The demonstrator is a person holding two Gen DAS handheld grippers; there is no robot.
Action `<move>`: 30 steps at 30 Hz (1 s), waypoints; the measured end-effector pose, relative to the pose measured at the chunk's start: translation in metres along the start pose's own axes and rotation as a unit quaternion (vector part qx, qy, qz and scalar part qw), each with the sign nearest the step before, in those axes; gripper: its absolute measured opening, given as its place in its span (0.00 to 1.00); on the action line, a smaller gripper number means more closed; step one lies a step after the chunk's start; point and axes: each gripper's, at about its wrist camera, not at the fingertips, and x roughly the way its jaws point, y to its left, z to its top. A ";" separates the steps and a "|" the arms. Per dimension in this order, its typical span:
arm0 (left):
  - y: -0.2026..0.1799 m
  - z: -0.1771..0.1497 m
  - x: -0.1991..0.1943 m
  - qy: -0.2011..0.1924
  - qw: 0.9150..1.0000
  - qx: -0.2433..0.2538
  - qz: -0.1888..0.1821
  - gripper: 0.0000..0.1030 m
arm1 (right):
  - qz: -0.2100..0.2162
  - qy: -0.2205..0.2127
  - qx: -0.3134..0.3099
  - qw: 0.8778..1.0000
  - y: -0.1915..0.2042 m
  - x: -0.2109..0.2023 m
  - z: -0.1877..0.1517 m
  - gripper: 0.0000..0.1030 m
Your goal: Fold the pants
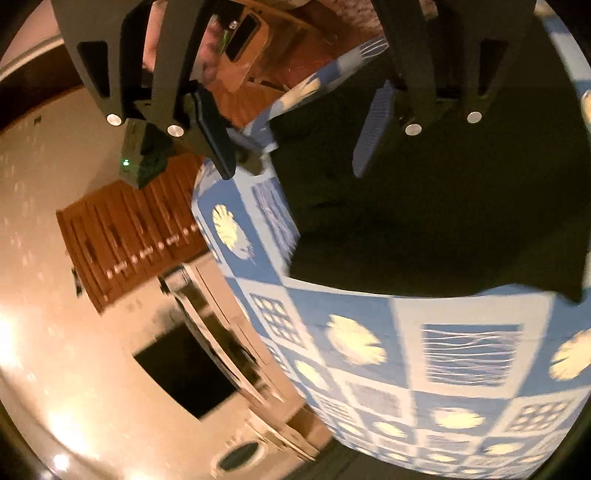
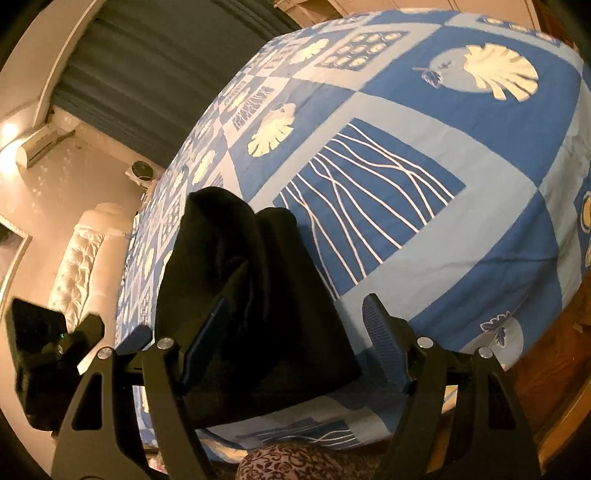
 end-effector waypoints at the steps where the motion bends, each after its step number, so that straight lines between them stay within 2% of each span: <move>1: 0.009 -0.001 -0.006 -0.005 1.000 -0.010 0.005 0.64 | 0.002 -0.005 -0.012 1.000 0.007 -0.002 -0.001 0.73; 3: 0.040 -0.005 -0.026 -0.021 0.999 -0.042 0.019 0.64 | 0.003 -0.013 -0.035 0.999 0.019 -0.006 -0.002 0.73; 6: 0.083 -0.015 -0.055 -0.044 0.995 -0.084 0.039 0.64 | -0.003 0.010 -0.062 0.998 0.036 -0.001 -0.006 0.73; 8: 0.110 -0.023 -0.074 -0.060 0.991 -0.113 0.050 0.64 | 0.005 0.024 -0.057 0.998 0.040 0.005 -0.009 0.73; 13: 0.149 -0.042 -0.102 -0.077 0.983 -0.152 0.070 0.64 | 0.002 0.048 -0.036 0.998 0.039 0.022 -0.012 0.73; 18: 0.166 -0.058 -0.107 -0.080 0.979 -0.177 0.055 0.64 | 0.004 0.053 -0.015 0.998 0.037 0.035 -0.010 0.71; 20: 0.169 -0.060 -0.105 -0.078 0.979 -0.182 0.048 0.64 | 0.001 0.055 -0.009 0.998 0.037 0.040 -0.010 0.58; 21: 0.168 -0.062 -0.103 -0.076 0.979 -0.184 0.044 0.64 | 0.001 0.060 -0.006 0.998 0.036 0.043 -0.011 0.46; 24: 0.168 -0.066 -0.097 -0.070 0.979 -0.187 0.035 0.64 | -0.003 0.065 0.007 0.998 0.032 0.046 -0.011 0.20; 27: 0.167 -0.071 -0.092 -0.065 0.979 -0.193 0.021 0.64 | 0.015 0.066 0.016 0.998 0.028 0.040 -0.010 0.14; 30: 0.169 -0.076 -0.089 -0.064 0.977 -0.201 0.012 0.64 | 0.024 0.073 0.034 0.996 0.015 0.037 -0.008 0.13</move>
